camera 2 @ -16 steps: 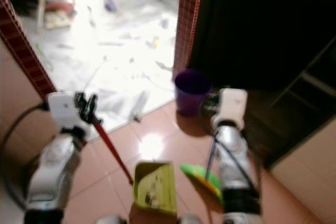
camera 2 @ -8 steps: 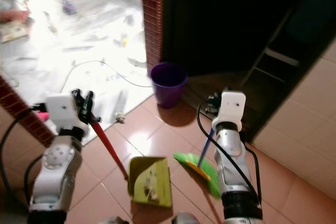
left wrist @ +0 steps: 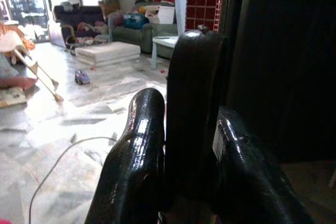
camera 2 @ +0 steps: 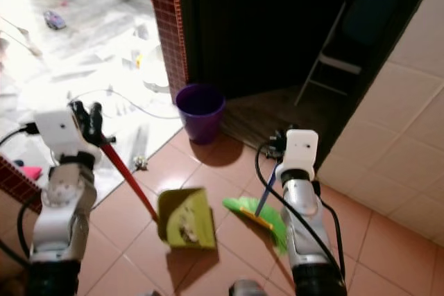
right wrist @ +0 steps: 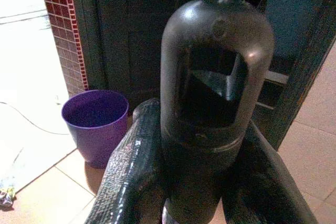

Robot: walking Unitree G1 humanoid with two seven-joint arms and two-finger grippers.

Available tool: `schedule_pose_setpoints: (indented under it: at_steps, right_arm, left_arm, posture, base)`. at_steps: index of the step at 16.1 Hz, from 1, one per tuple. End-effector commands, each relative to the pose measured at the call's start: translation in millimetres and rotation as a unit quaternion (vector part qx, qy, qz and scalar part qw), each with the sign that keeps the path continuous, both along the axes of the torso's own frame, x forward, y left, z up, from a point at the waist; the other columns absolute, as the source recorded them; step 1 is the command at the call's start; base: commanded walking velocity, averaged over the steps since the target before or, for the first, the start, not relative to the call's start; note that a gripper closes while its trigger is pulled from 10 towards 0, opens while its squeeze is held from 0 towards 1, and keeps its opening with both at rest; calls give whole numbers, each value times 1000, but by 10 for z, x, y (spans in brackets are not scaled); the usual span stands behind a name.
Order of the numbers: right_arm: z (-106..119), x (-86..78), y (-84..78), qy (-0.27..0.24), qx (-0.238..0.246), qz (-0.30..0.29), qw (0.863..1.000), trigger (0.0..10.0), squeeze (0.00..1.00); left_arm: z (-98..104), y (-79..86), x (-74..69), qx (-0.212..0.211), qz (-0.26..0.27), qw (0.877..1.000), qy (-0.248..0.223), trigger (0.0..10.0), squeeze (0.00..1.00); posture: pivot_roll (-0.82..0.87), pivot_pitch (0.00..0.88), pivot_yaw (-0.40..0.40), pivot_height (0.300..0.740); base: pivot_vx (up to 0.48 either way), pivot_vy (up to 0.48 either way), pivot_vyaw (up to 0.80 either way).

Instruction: Sweep floor

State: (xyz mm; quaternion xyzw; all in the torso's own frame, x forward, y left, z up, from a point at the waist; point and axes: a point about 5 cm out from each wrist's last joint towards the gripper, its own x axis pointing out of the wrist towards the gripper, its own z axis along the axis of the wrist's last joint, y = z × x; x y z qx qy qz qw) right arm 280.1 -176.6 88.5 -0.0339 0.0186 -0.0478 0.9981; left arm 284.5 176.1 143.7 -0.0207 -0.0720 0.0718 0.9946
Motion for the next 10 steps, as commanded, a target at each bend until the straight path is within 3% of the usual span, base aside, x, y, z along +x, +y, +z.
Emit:
schedule_pose_setpoints:
  at_steps: [1,6,10]
  right_arm:
    - [4,-1,-3,7,-9,7,1000,10000,0]
    - [-55,-51,48,21,-11,32,999,10000,0]
    - [-70,-42,85,25,-6,41,999,10000,0]
  left_arm:
    - [275,-15,50,11,-2,998,-63,10000,0]
    - [711,129,176,15,46,990,-130,10000,0]
    - [938,176,289,12,59,985,-164,10000,0]
  posture:
    - [-84,0,60,740]
    - [-89,0,59,740]
    - [-91,0,61,740]
  base:
    - [364,0,0]
    - [384,0,0]
    - [418,0,-734]
